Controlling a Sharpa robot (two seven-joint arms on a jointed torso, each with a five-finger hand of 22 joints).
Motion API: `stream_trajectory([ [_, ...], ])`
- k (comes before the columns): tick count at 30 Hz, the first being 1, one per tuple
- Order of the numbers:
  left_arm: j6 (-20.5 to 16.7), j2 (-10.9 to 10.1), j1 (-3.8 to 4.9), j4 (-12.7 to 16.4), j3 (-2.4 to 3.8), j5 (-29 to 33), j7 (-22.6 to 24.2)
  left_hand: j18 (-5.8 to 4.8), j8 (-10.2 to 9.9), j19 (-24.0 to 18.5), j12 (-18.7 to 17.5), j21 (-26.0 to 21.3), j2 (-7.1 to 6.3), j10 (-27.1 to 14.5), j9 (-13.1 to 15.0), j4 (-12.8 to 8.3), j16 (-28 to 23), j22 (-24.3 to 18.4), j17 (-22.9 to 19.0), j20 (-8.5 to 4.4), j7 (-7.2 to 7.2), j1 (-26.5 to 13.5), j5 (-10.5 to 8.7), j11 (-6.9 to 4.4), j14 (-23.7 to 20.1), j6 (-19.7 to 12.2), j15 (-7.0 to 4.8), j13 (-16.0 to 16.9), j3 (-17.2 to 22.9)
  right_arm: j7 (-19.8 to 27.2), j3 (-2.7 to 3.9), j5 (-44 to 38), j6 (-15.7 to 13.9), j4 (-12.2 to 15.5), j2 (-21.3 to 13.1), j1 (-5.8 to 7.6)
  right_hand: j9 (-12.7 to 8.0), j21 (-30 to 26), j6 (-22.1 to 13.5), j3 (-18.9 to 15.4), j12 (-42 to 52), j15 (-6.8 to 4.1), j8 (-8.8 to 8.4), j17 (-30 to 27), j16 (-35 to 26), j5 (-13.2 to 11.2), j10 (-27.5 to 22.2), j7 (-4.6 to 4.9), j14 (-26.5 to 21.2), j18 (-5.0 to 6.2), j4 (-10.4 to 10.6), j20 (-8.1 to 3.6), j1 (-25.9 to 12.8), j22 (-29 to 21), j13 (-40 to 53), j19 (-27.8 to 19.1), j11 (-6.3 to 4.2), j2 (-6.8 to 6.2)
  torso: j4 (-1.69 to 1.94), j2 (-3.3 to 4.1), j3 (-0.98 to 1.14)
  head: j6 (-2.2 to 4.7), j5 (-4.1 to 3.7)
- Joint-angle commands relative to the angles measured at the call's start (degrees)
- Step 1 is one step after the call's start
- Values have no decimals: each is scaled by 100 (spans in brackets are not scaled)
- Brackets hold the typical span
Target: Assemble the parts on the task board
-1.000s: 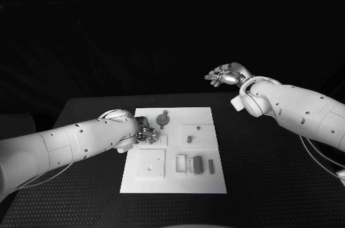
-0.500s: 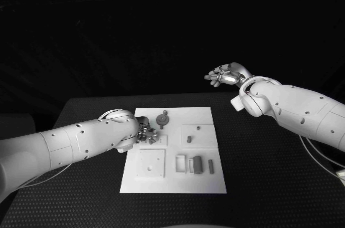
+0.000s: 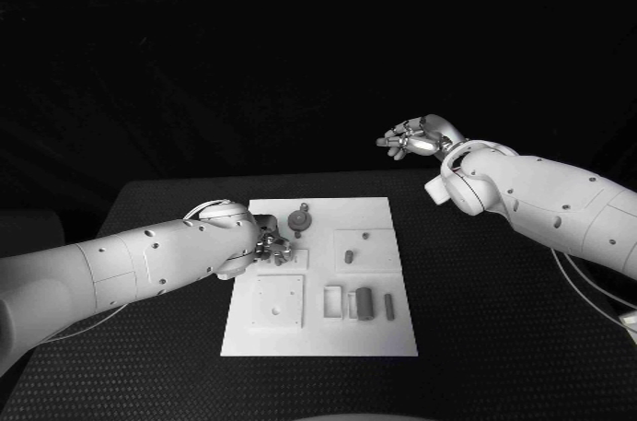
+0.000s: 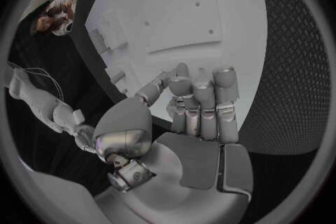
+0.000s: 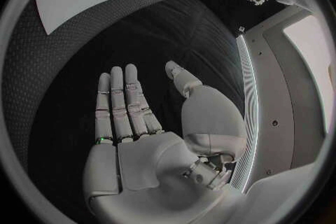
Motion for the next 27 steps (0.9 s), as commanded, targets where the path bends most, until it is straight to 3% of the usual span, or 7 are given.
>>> stream_trajectory([
  [1,243,22,-35,4,-25,-351,-72,249,-18,-9,21,18,308,-27,-6,13,33,109,-10,-42,-6,393,-39,-3,0,28,-50,-6,27,52,3,-5,72,-1,7,-2,-8,-40,60,-4,15,27,20,10,-16,2,-639,196,-11,-48,28,0,-58,6,-9,-44,222,4,-2,1,1,-1,-2],
  [27,469,9,-35,-46,-25,-146,-210,234,-12,-18,30,19,399,-29,6,29,52,110,-21,-28,-8,353,-1,-5,-2,39,-35,-16,-12,51,2,-4,73,10,5,-4,-12,-46,60,-5,19,27,22,18,-21,2,-639,196,-11,-45,33,2,-56,13,-15,-44,222,3,2,0,0,-12,-7],
])
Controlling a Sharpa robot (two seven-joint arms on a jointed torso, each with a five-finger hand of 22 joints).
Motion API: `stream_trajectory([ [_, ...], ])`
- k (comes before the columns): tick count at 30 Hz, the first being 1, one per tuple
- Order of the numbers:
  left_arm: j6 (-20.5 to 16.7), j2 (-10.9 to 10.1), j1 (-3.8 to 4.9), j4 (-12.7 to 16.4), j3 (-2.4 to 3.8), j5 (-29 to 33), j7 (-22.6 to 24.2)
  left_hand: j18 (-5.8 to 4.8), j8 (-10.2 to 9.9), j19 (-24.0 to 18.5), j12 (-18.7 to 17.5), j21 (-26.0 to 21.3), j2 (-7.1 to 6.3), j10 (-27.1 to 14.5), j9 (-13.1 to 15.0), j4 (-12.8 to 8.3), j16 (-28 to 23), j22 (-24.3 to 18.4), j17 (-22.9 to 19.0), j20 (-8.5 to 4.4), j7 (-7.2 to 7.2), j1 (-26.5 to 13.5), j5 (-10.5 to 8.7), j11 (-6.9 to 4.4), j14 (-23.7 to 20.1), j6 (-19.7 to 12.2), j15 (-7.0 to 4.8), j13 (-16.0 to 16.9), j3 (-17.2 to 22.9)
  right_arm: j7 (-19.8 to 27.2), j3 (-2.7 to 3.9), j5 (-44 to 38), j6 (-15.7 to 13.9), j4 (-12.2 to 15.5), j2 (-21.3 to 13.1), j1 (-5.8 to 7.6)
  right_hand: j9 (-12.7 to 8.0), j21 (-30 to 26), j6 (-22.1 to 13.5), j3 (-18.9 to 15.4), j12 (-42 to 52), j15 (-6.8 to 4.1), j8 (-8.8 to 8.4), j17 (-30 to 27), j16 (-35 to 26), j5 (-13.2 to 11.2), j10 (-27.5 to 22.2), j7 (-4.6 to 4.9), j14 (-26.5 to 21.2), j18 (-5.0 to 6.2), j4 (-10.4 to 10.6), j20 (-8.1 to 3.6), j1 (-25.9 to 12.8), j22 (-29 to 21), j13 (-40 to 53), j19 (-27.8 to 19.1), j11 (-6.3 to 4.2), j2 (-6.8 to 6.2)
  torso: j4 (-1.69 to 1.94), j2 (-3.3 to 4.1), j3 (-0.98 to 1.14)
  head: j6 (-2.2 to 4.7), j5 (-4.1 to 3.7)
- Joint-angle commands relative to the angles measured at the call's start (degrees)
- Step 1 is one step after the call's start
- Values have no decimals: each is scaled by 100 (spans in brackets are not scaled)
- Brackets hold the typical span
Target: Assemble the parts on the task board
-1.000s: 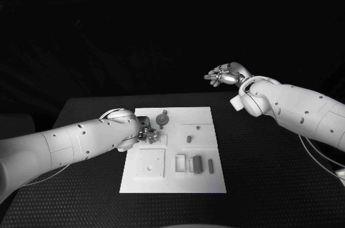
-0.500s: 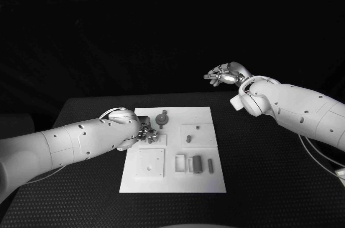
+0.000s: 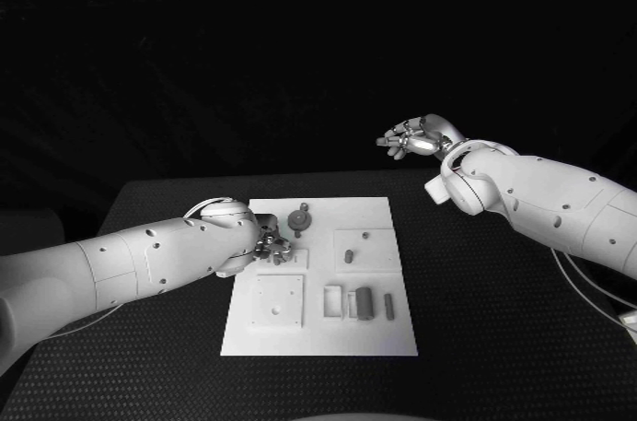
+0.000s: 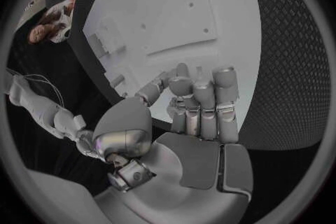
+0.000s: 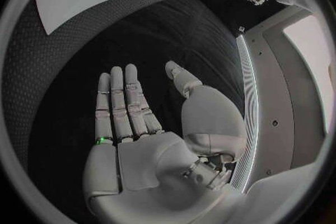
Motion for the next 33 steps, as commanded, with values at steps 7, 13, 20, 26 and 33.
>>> stream_trajectory([
  [7,229,37,-54,-98,-50,73,-212,231,-5,-11,32,17,442,-38,4,42,32,110,-15,-35,-5,296,35,-9,3,40,-42,-13,-50,48,3,-5,67,11,1,-3,-9,-25,56,-6,20,27,23,10,-23,2,-640,200,-11,-45,35,3,-56,9,-7,-44,222,2,-2,2,5,-3,0],
  [13,322,49,-54,-111,-53,105,-203,231,0,-21,40,12,487,-45,12,128,41,109,-28,-36,-14,93,-110,-18,-7,59,-43,-22,-119,49,3,35,60,9,0,-3,-13,-30,55,-14,22,29,24,16,-28,1,-642,201,-12,-45,63,6,-82,13,-13,-43,223,4,-3,1,4,-8,-3],
  [20,331,49,-54,-110,-57,105,-211,239,-8,-30,46,6,362,-59,12,189,44,108,-38,-44,-13,8,-153,-16,-22,53,-50,-26,-127,48,3,35,61,12,-2,-3,-15,-33,52,-16,23,29,23,18,-30,1,-644,201,-13,-44,69,7,-87,15,-15,-45,224,-2,0,0,3,-14,-7],
  [26,321,48,-54,-102,-57,105,-217,242,-11,-28,51,5,300,-63,13,209,48,108,-41,-47,-12,-5,-154,-16,-26,51,-55,-26,-122,46,3,35,62,15,-7,-3,-16,-35,49,-17,23,30,21,20,-32,1,-645,202,-14,-43,72,7,-89,16,-17,-46,224,-5,-1,2,1,-18,-8],
  [33,292,48,-54,-100,-57,105,-226,244,-12,-24,56,6,216,-67,16,233,53,108,-47,-51,-12,-16,-161,-16,-28,50,-62,-28,-121,47,3,36,63,19,-8,-3,-18,-37,46,-18,24,30,20,21,-34,2,-646,203,-15,-43,75,6,-89,17,-18,-47,224,-7,0,1,0,-16,-6],
])
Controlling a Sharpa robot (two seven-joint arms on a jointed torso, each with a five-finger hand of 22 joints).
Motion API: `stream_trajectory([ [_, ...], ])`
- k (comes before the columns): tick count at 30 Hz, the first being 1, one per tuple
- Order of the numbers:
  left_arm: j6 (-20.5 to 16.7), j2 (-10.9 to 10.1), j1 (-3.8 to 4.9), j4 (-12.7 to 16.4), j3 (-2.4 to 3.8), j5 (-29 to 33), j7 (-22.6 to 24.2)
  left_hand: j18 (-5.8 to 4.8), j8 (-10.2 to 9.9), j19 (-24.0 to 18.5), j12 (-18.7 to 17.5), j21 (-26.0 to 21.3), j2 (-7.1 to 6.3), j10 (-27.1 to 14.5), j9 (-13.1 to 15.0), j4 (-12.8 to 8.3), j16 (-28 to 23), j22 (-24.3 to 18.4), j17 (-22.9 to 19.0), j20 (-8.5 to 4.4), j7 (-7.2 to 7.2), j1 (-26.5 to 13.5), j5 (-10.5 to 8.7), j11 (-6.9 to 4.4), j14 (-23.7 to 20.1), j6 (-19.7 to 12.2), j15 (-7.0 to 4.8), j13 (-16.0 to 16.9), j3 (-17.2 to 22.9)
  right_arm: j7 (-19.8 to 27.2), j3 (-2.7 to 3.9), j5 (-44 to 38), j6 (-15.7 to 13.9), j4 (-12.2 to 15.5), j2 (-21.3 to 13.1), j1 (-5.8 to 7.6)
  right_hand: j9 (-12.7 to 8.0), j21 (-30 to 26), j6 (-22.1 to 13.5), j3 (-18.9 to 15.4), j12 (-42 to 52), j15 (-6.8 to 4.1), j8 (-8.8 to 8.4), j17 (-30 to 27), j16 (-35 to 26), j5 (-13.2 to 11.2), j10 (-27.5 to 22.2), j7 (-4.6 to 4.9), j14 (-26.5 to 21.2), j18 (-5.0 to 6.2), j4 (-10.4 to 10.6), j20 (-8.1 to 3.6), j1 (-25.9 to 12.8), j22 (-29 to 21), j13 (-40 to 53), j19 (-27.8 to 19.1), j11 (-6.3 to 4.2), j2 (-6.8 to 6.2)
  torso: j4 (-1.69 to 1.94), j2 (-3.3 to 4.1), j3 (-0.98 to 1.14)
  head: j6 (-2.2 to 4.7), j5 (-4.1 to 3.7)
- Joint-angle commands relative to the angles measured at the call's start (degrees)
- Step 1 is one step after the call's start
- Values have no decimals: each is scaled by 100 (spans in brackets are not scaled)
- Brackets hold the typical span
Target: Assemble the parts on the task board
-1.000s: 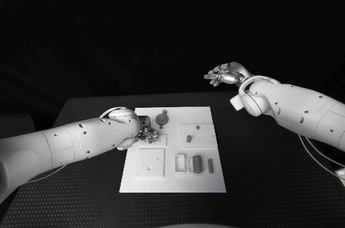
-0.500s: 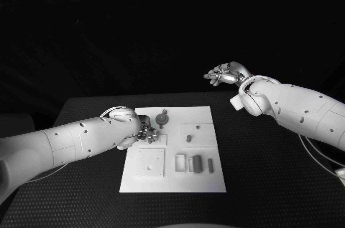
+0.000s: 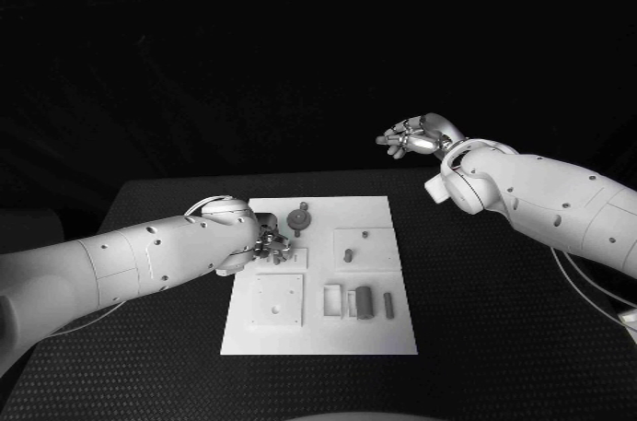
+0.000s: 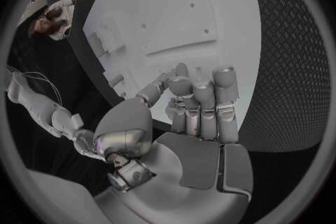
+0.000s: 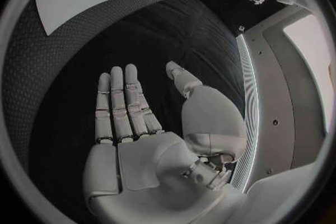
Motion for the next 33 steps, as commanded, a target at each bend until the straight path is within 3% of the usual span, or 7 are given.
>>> stream_trajectory([
  [1,212,-6,-68,-19,-52,-8,-169,242,-34,7,34,6,55,-44,-6,39,31,105,-6,-37,-3,128,0,7,3,16,-52,-8,-7,49,3,5,62,12,-1,-2,-7,-37,55,-8,24,30,20,6,-34,2,-646,193,-15,-43,34,7,-43,5,-6,-47,224,-6,1,1,-2,-2,2],
  [10,195,-12,-68,-27,-53,-133,-188,245,-34,23,46,2,-204,-45,5,217,45,100,-25,-45,-5,29,-197,6,4,14,-66,-15,-80,62,3,44,47,6,-5,-2,-15,-45,39,-16,27,31,12,13,-40,1,-648,200,-16,-41,62,9,-64,11,-12,-48,225,-18,-1,0,-3,-2,0],
  [15,206,-17,-67,-25,-53,-112,-176,243,-38,9,50,-8,-124,-52,10,361,53,102,-32,-45,-6,-127,-198,5,-4,7,-67,-19,-138,53,2,47,43,4,-32,-2,-18,-48,34,-19,28,31,11,17,-44,1,-650,202,-16,-40,79,10,-76,14,-16,-48,225,-33,3,0,-3,-9,12],
  [33,138,-6,-67,-46,-53,-104,-159,252,-45,-2,58,-9,-276,-62,17,415,61,105,-41,-57,-3,-272,-211,7,-16,-13,-75,-19,-194,56,2,60,58,2,-19,-2,-22,-53,31,-19,31,31,11,22,-47,2,-651,202,-17,-37,95,10,-82,18,-20,-48,225,-42,0,1,-2,11,-4],
])
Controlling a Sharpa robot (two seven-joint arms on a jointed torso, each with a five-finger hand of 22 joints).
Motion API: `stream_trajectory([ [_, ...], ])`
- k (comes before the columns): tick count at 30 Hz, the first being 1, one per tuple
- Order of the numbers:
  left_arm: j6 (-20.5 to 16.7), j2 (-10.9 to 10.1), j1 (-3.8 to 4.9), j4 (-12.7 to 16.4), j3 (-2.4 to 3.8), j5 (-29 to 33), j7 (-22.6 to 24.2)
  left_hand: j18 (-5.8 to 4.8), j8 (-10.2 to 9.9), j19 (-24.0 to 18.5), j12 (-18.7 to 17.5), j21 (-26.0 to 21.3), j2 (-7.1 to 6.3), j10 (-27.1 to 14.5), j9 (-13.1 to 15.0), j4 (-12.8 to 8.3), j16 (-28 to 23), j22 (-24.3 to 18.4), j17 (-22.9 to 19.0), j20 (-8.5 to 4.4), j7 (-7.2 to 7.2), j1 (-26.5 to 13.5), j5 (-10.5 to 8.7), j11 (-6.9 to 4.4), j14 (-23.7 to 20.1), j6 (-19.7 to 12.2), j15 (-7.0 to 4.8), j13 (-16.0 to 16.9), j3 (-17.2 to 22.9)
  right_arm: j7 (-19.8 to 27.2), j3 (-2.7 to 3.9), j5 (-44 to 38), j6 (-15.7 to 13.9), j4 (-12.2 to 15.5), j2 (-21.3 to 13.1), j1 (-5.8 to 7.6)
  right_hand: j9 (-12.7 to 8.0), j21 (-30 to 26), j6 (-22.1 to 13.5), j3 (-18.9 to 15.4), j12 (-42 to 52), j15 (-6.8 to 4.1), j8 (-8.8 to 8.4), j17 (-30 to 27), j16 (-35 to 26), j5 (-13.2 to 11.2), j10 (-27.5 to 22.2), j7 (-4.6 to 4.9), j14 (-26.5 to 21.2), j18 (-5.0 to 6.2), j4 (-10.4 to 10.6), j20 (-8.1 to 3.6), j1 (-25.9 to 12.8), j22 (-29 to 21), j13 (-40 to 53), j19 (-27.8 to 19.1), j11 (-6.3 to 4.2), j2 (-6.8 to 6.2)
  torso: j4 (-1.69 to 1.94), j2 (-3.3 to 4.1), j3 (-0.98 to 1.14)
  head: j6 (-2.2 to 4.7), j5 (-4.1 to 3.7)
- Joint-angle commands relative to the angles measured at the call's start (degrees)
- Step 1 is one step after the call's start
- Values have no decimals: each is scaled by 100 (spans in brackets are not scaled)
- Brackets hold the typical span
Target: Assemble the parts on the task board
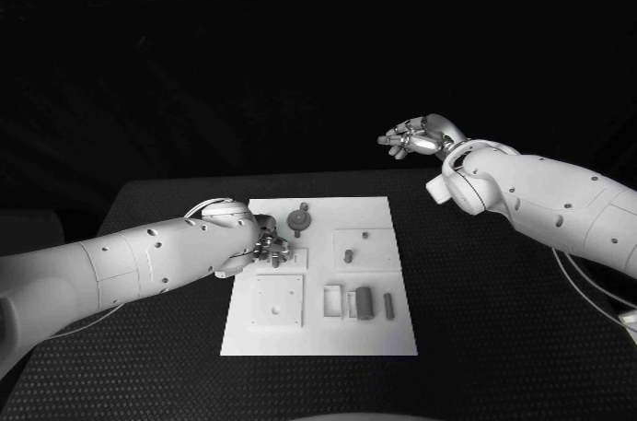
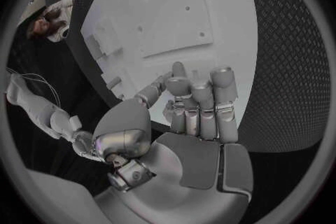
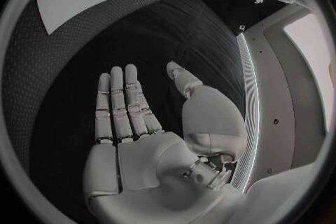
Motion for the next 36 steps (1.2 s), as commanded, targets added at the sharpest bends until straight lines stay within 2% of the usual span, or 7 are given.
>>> stream_trajectory([
  [1,120,-5,-44,-33,-33,-55,-101,155,-24,-11,36,-9,-38,-40,-4,16,38,107,-8,-48,7,-36,-35,-11,-19,-47,-11,-7,-19,54,2,9,59,5,8,-1,-9,-30,50,4,31,31,11,10,-26,2,-651,183,-17,-37,41,10,-59,7,-9,-48,225,-19,-2,3,0,4,-2],
  [9,29,-10,-44,-36,-28,-48,-71,158,-23,-10,37,-10,-81,-43,1,40,40,107,-12,-52,8,-61,-39,-10,-21,-51,-15,-7,-20,54,2,10,64,-5,14,-1,-10,-31,49,6,32,31,12,12,-27,3,-651,183,-17,-36,46,10,-59,9,-11,-48,225,-18,-1,1,-1,9,-1],
  [13,-50,-17,-43,-30,-22,-20,-53,154,-18,-6,41,-6,-313,-45,18,108,50,106,-13,-52,16,-206,-50,-2,-25,-66,-18,-3,-128,55,2,10,65,-13,25,-2,-11,-32,49,6,32,31,12,13,-28,3,-651,183,-17,-35,48,10,-59,9,-11,-48,225,-19,-1,1,1,14,-2],
  [17,-142,-29,-43,-24,-14,3,-23,166,-9,-30,48,-5,-372,-59,52,-5,64,108,-11,-66,15,-411,-49,-3,-42,-100,-29,10,-494,56,2,10,68,-20,30,-9,-12,-33,48,6,32,31,12,14,-29,3,-652,184,-18,-35,50,10,-58,10,-12,-49,225,-20,-3,2,2,20,-2],
  [23,-237,-42,-43,-19,-5,52,14,186,-4,-49,51,-14,-401,-67,81,-116,75,103,-14,-88,6,-567,-48,-12,-54,-123,-51,21,-777,56,2,11,69,-24,28,-16,-13,-35,46,6,33,31,11,16,-30,3,-653,184,-18,-35,53,10,-58,11,-14,-49,225,-21,-1,2,1,16,-10],
  [33,-269,-71,-42,-15,-2,76,23,194,-4,-50,51,-17,-423,-68,88,-153,77,101,-17,-96,3,-578,-48,-15,-56,-129,-61,25,-823,56,2,12,74,-26,27,-21,-14,-38,45,6,34,32,12,18,-32,2,-655,185,-19,-34,57,10,-57,14,-16,-50,225,-23,0,1,-1,17,-10],
  [36,-284,-105,-41,8,21,104,40,197,-4,-51,50,-19,-422,-70,89,-165,77,100,-18,-99,3,-571,-47,-15,-58,-132,-63,25,-826,56,2,15,74,-30,23,-23,-15,-38,44,6,34,32,12,19,-33,2,-655,185,-20,-34,58,11,-57,14,-16,-51,226,-23,1,-3,-2,24,-6],
])
